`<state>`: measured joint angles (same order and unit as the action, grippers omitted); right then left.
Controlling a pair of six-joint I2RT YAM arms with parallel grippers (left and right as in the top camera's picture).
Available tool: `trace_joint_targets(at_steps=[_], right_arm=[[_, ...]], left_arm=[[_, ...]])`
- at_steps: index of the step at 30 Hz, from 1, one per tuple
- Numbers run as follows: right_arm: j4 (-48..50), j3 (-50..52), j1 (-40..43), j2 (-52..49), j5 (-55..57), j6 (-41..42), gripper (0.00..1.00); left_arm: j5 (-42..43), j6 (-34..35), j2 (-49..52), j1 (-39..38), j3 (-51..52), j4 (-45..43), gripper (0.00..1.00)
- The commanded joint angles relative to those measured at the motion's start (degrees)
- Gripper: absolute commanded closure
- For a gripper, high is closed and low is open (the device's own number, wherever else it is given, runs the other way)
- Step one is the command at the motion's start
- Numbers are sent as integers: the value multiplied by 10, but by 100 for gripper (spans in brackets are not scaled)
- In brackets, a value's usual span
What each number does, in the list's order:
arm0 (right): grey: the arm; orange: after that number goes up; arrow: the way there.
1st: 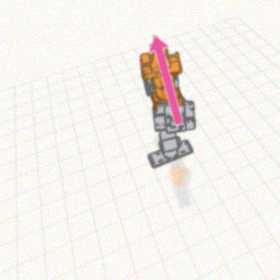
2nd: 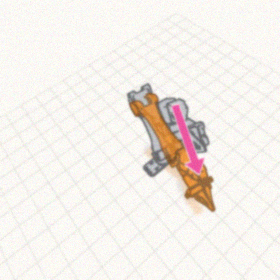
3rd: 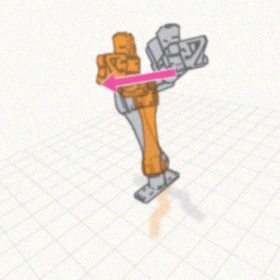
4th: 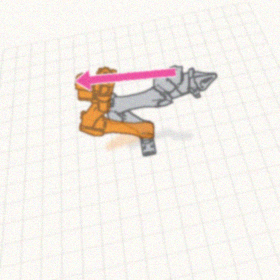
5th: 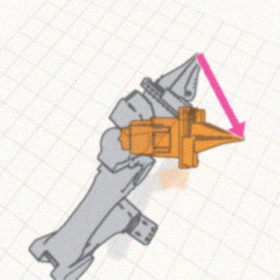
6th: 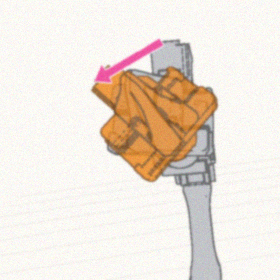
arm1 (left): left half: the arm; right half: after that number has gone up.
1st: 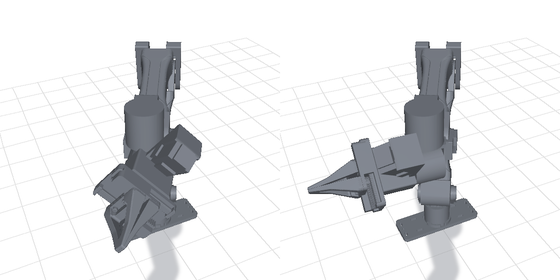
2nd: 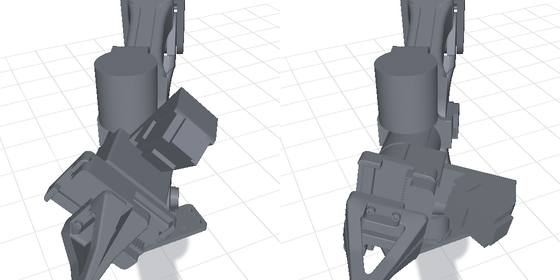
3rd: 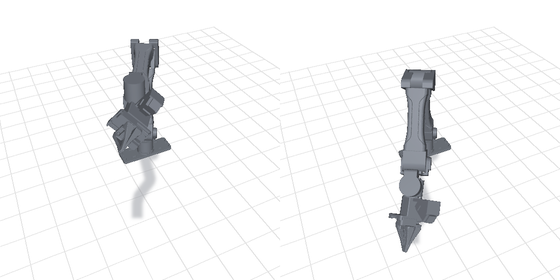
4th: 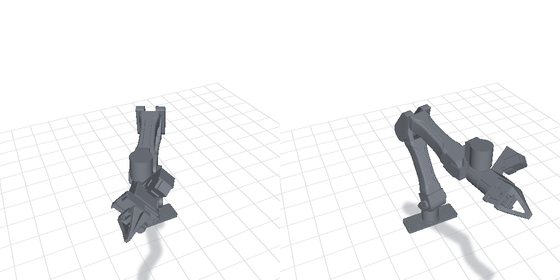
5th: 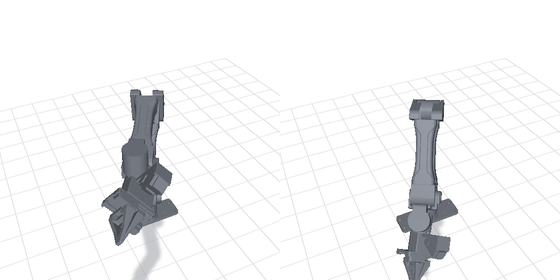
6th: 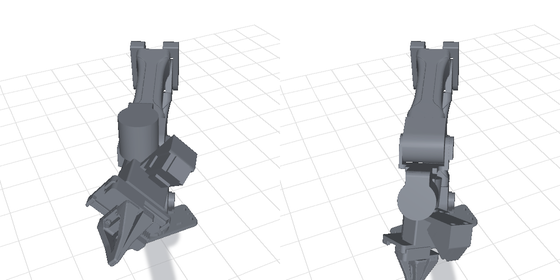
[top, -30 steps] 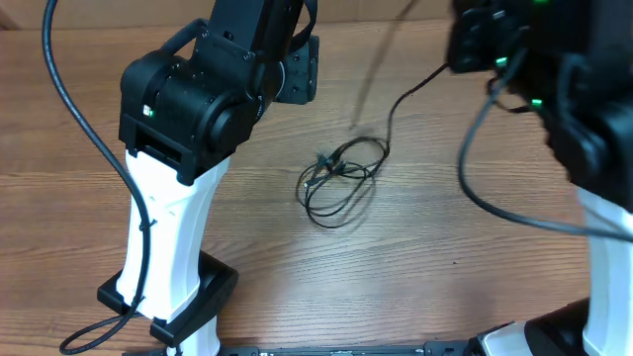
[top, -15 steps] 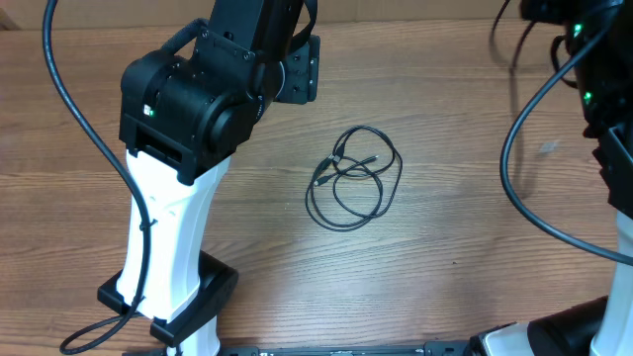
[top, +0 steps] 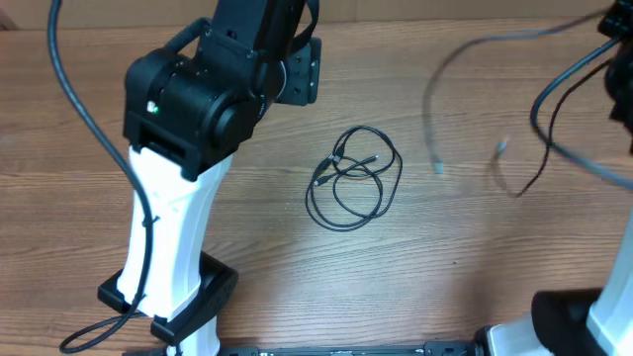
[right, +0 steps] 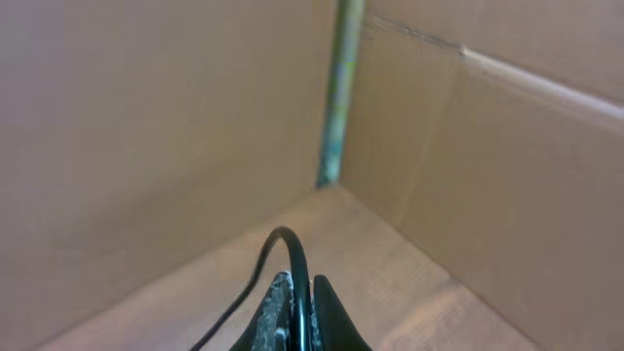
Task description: Untangle cables
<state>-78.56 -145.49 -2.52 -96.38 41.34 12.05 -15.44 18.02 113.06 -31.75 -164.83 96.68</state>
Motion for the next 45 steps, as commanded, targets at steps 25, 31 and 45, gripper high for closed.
trace_joint_targets(at_steps=[25, 31, 45], right_arm=[[-7, 5, 338, -131, -320, 45, 96], [-47, 11, 338, -186, -320, 45, 96], [-85, 44, 343, -214, -566, -23, 0]], left_arm=[[65, -22, -145, 159, 494, 1, 31], [97, -22, -164, 209, 586, 2, 25], [111, -22, -163, 224, 644, 0, 0]])
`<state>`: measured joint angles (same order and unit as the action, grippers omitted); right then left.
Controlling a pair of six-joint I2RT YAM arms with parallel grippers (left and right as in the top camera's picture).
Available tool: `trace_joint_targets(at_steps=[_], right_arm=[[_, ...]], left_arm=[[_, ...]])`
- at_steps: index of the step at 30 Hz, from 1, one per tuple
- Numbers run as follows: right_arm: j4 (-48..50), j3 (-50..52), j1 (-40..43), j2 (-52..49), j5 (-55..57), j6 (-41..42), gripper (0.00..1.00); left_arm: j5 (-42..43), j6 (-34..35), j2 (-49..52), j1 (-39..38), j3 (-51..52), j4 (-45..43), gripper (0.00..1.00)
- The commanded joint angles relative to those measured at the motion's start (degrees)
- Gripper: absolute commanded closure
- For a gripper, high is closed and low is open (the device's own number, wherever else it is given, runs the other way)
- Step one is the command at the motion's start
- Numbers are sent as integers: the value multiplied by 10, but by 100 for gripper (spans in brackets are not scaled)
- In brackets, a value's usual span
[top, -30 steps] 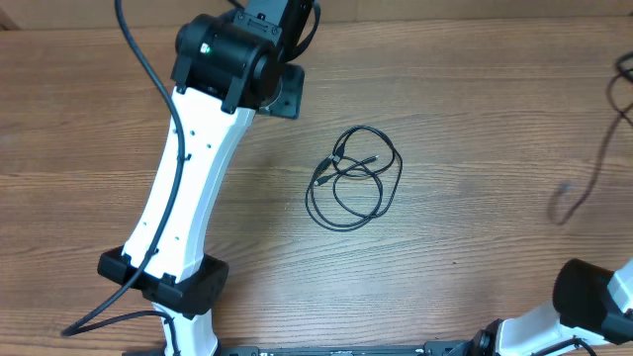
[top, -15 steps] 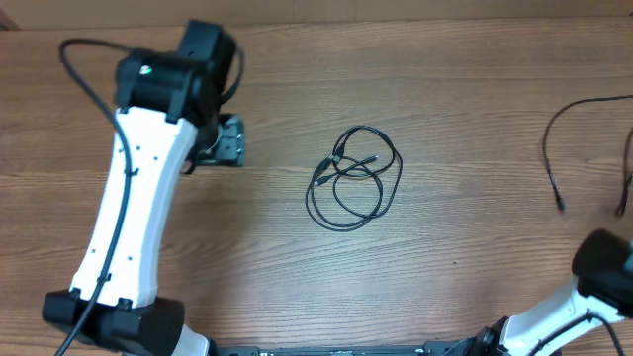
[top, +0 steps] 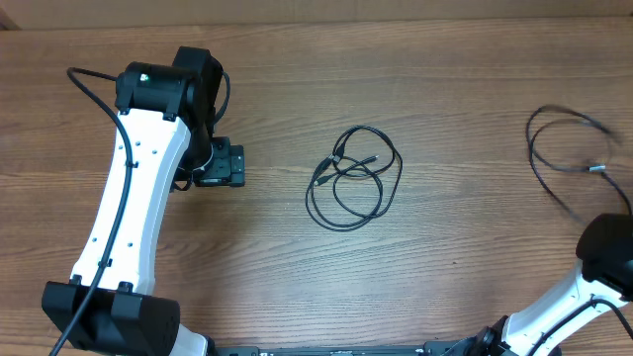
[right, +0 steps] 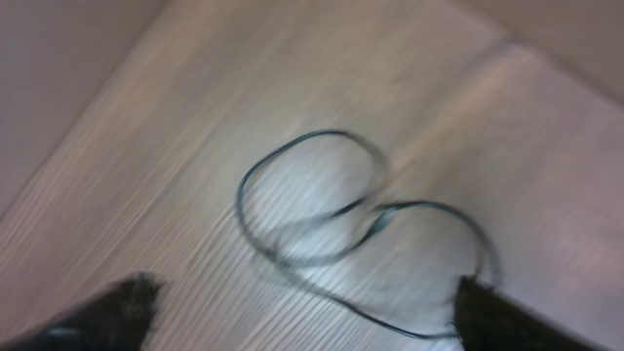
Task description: Untangle cables
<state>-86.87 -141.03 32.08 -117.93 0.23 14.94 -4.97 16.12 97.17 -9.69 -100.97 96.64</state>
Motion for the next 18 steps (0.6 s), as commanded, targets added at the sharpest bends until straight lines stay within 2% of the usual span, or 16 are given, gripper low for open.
trace_joint_targets(at_steps=[1, 3, 8, 13, 18], right_arm=[[-7, 0, -7, 2, -198, -71, 0], [-23, 0, -18, 2, -242, -96, 0], [-93, 0, -76, 2, -247, -169, 0], [-102, 19, -139, 5, -194, -151, 0], [-102, 123, -210, 46, -135, -119, 0]], left_arm=[[6, -3, -5, 3, 5, 2, 0], [19, -10, -5, 3, 7, 2, 0], [65, -20, -7, 3, 24, 2, 0], [65, -24, -30, 3, 82, 2, 1], [30, 0, -75, 5, 137, 2, 1]])
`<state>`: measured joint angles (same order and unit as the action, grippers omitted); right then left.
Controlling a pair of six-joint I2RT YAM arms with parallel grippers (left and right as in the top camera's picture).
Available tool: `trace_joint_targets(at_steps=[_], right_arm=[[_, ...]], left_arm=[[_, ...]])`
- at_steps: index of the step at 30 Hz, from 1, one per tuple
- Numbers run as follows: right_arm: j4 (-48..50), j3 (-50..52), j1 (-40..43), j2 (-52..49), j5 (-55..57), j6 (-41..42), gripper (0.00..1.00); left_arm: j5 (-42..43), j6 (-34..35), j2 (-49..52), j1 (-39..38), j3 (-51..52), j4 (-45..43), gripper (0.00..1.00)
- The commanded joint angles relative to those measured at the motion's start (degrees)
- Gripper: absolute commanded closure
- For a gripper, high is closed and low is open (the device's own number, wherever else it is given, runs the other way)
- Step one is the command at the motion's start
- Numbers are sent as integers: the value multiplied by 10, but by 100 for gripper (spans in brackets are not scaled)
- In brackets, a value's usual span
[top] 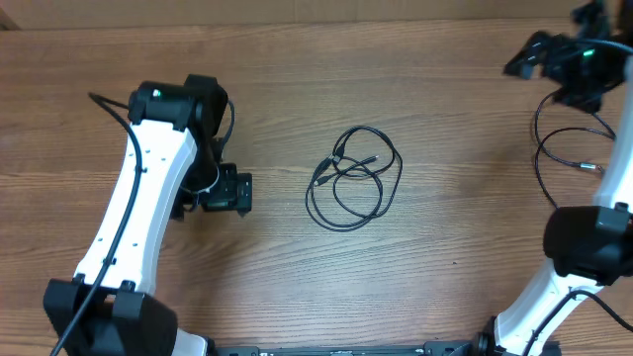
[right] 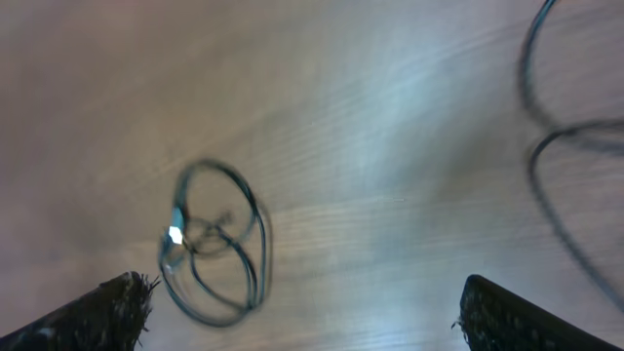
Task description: Untangle cables
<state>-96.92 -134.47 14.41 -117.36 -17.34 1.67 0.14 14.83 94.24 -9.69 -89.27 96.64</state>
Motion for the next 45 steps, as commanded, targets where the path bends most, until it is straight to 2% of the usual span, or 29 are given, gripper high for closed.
trace_joint_targets(at_steps=[1, 7, 10, 14, 18, 24, 28, 31, 36, 38, 45], right_arm=[[-2, 86, -47, 54, 40, 16, 0], [-1, 236, -113, 138, 40, 31, 0], [8, 285, -145, 161, 41, 30, 0], [90, 346, -196, 163, 42, 31, 0], [197, 426, -232, 163, 42, 59, 0], [343, 552, -271, 163, 45, 78, 1], [419, 618, -272, 163, 44, 128, 12], [452, 659, -273, 163, 26, 183, 21], [492, 703, -285, 163, -54, 191, 22], [505, 716, -290, 163, -54, 196, 28], [573, 766, -294, 162, -54, 242, 38]], left_arm=[[-24, 18, -53, 7, 22, 2, 0], [-20, 64, -89, 26, 22, -26, 0], [10, 91, -99, 30, 23, -78, 1], [95, 94, -98, 25, 32, -208, 0], [120, 90, -85, 12, 50, -291, 0], [115, 90, -73, 3, 75, -299, 0], [97, 90, -73, 3, 86, -294, 0], [93, 90, -73, 3, 88, -294, 0], [93, 90, -73, 3, 88, -294, 0], [93, 90, -73, 3, 88, -294, 0], [93, 90, -73, 3, 88, -290, 0]])
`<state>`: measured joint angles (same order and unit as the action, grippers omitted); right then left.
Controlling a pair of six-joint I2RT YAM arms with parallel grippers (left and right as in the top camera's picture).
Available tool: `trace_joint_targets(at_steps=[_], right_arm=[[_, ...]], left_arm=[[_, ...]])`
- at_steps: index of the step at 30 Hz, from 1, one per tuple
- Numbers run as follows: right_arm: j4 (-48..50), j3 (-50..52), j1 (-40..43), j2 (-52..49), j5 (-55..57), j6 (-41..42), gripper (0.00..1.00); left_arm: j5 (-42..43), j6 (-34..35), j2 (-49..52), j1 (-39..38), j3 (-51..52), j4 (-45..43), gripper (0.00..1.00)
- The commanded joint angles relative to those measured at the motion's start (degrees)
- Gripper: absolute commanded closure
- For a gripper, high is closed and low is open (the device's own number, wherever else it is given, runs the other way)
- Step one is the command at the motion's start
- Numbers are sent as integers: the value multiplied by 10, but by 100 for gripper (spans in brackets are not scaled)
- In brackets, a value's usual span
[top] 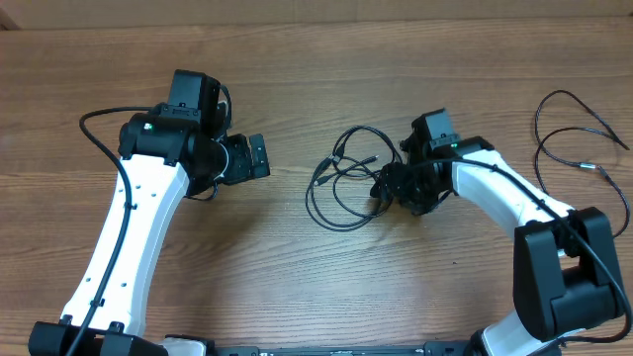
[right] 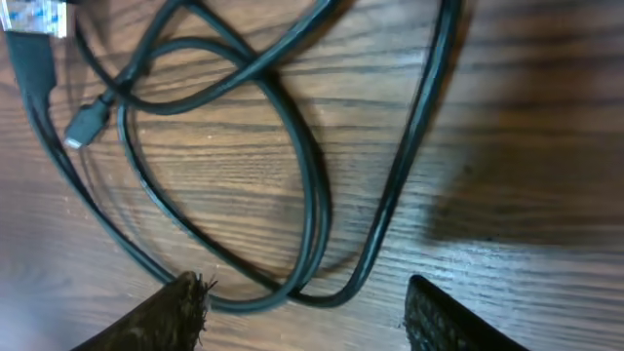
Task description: Untangle cables
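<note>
A tangle of thin black cables [top: 348, 176] lies coiled at the table's middle. My right gripper [top: 386, 188] is down at the coil's right edge. In the right wrist view it [right: 307, 322] is open, its two fingertips [right: 180, 312] wide apart on either side of the coil's looped strands [right: 317, 205]. A small plug [right: 86, 122] on one cable end shows at the upper left. My left gripper [top: 257, 156] hovers left of the coil, pointing at it; whether its jaws are open is not visible. One separate black cable [top: 589, 166] lies at the far right.
Brown wooden table [top: 316, 287] all round. The left arm's white link [top: 138, 237] slants across the left side. The right arm's white link [top: 504, 193] lies between the coil and the separate cable. Cardboard wall along the far edge.
My right gripper, then high at the far right corner and open, is now low at the coil's right edge with strands between its fingers. The left gripper has shifted up and right, nearer the coil.
At first my right gripper was shut on a black cable, held up at the right. Then it was open and that cable lay loose on the table's right side. It stood open and raised above it, and now straddles the remaining coil in the middle.
</note>
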<state>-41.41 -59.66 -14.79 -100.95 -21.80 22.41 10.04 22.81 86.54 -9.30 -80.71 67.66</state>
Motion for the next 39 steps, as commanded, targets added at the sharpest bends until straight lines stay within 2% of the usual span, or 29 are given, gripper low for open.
trace_joint_targets(at_steps=[1, 6, 9, 14, 27, 34, 39], right_arm=[[31, 24, -2, -3, -10, 41, 40], [94, 45, -2, -5, -24, 68, 54], [118, 45, -2, -8, -66, 67, 58], [143, 45, -2, -7, -141, 67, 72], [212, 45, -2, -7, -256, 41, 78], [257, 45, -4, -7, -315, 26, 95], [264, 45, -15, -7, -307, 26, 96]], left_arm=[[-6, 10, 4, -1, 3, 0, 0], [-6, 10, 4, -1, 3, 0, 0], [-6, 10, 4, -1, 3, 1, 1], [-6, 10, 4, -1, 3, 3, 0], [-6, 10, 4, -1, 3, 9, 0], [-6, 10, 4, -1, 3, 9, 0], [-6, 10, 4, -1, 3, 9, 0]])
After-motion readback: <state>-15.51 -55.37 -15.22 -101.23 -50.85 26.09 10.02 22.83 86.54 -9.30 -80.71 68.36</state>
